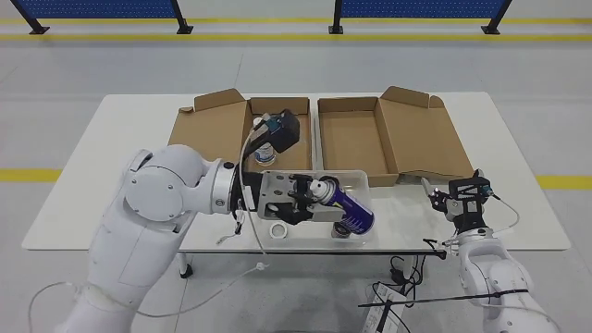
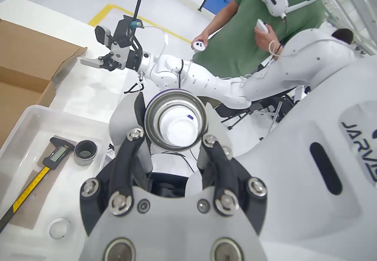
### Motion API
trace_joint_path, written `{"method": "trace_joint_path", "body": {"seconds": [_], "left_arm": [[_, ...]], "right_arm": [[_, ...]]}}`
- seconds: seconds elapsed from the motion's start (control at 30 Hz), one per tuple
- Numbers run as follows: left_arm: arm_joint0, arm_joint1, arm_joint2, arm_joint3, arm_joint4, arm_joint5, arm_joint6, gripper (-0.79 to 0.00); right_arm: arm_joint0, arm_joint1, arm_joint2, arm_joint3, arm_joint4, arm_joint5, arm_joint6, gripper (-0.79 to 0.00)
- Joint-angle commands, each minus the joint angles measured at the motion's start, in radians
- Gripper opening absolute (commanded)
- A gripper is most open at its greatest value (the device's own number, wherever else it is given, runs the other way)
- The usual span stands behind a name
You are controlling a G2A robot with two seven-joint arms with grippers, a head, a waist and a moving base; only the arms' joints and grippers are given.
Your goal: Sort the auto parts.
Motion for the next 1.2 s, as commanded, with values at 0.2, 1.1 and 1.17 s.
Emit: {"method": "trace_joint_path", "body": {"seconds": [0.2,1.1,1.17], "left_arm": [[-0.005,0.009,0.006,0.003,-0.001,0.001,-0.010,-0.785],[-0.030,0.033,0.070,0.080,0.233,0.004,0.047,-0.785],[-0.034,0.033,0.079,0.093,0.270,0.015,0.070,-0.785]], "right_arm": [[0.000,0.000,0.000,0.000,0.000,0.000,0.000,0.000],[0.000,0.000,0.000,0.000,0.000,0.000,0.000,0.000],[0.000,0.000,0.000,0.000,0.000,0.000,0.000,0.000]]}}
